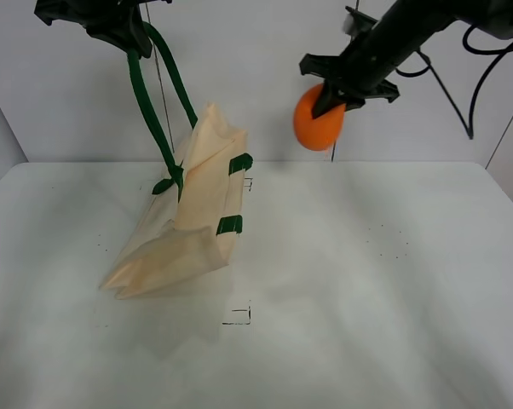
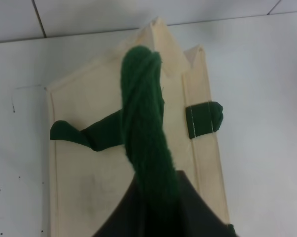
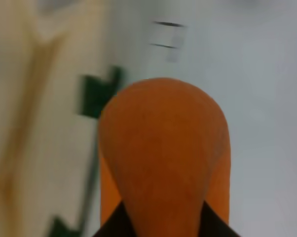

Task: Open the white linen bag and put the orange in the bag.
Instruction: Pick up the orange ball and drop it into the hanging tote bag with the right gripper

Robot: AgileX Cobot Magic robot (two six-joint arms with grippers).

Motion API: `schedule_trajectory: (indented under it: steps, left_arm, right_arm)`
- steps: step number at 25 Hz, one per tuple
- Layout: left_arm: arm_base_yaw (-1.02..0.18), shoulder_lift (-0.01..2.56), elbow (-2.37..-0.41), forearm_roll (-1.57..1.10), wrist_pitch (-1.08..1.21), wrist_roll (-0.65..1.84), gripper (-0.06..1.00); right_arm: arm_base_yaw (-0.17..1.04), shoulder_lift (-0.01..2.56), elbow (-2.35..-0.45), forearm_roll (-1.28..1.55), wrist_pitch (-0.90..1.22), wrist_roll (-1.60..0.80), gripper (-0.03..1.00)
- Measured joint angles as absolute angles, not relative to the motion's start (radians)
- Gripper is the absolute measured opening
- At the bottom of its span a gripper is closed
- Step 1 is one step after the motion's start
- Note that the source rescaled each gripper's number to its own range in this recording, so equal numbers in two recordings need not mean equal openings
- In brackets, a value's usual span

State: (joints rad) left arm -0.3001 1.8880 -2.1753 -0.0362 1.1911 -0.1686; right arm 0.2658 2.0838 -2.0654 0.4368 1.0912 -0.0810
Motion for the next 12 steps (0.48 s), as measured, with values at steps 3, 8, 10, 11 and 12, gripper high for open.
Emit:
schedule_trajectory:
  steps: [3,8,10,11,12]
  left_arm:
    - [-0.300,1.888,-2.175,-0.036,1.191,-0.169,0.00]
    - [-0.300,1.888,-2.175,-0.036,1.191,-0.168,0.00]
    - [-0.300,1.888,-2.175,-0.036,1.191,-0.168,0.00]
    - [-0.300,1.888,-2.175,-0.036,1.191,-0.168,0.00]
    - [-0.300,1.888,-2.175,-0.036,1.191,-0.168,0.00]
  right_arm:
    - [0.357,2.098,-2.065,0.467,1.021,-0.081,0.00]
    - [0.501,2.160,-2.065,0.483,0.904,-0.081,0.00]
    - [0.537,2.192,-2.065,0.486,0.870,-0.081,0.00]
    - [0.550,2.211,-2.065,0.486,0.857,-0.081,0.00]
    - [0.559,2.229,-2.065,0.487,0.846,-0.076,0.00]
